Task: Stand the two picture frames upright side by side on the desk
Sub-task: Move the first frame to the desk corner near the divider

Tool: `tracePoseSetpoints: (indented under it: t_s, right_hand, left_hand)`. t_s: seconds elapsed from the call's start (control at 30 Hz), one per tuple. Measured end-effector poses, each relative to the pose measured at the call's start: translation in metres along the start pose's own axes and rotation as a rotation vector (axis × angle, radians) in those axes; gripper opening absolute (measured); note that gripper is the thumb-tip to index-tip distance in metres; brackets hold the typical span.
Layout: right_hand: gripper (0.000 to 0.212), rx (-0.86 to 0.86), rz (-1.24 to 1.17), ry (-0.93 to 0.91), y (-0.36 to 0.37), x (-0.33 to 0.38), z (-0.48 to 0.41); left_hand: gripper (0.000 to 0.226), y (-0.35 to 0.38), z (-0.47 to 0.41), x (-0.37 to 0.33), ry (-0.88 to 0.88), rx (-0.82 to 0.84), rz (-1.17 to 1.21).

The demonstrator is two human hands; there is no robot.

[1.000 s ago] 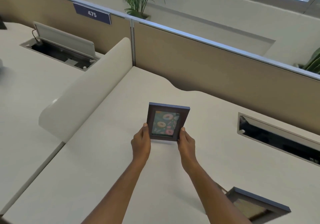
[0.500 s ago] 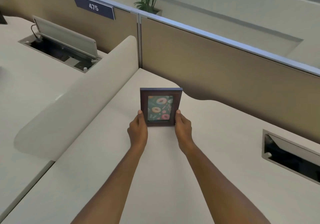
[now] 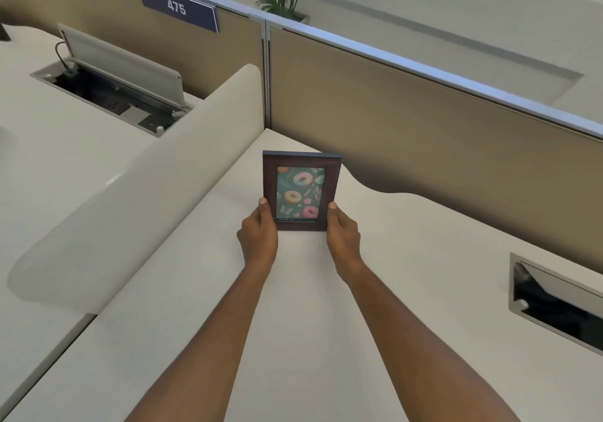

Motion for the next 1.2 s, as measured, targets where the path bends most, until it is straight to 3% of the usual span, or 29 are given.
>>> tracePoseSetpoints:
  t_s: [0.23, 0.6, 0.9, 1.07, 1.2]
  right_hand:
    - [0.051, -0.006, 0.071, 0.017, -0.001, -0.001, 0.001]
    - [0.049, 0.079, 0.052, -0.02, -0.002, 0.001, 0.008]
    - [0.055, -0.063, -0.007, 0.077, -0.044, -0.007, 0.048]
    - [0.057, -0.096, 0.0, 0.04, -0.077, -0.011, 0.093]
    - [0.054, -0.114, 0.097, -0.084, -0.106, -0.013, 0.14]
  left_hand:
    - [0.054, -0.003, -0.002, 0.0, -0.008, 0.024, -0.099]
    - [0.057, -0.009, 0.008, 0.006, -0.072, -0.002, 0.017]
    - [0.059, -0.038, 0.045, 0.009, -0.146, -0.001, 0.079]
    - [0.059, -0.049, 0.083, -0.011, -0.008, 0.113, 0.037]
    - [0.058, -0.053, 0.133, -0.026, 0.271, 0.279, -0.115]
Point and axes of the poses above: each hand's wrist, its own z-axis away from the middle knuckle, its own y-axis out of the palm, x = y × z, the point moved 9 cm from there along -z, towards the middle knuckle, and after that the axes turned 13 degrees about -x, right-handed, at the moved point
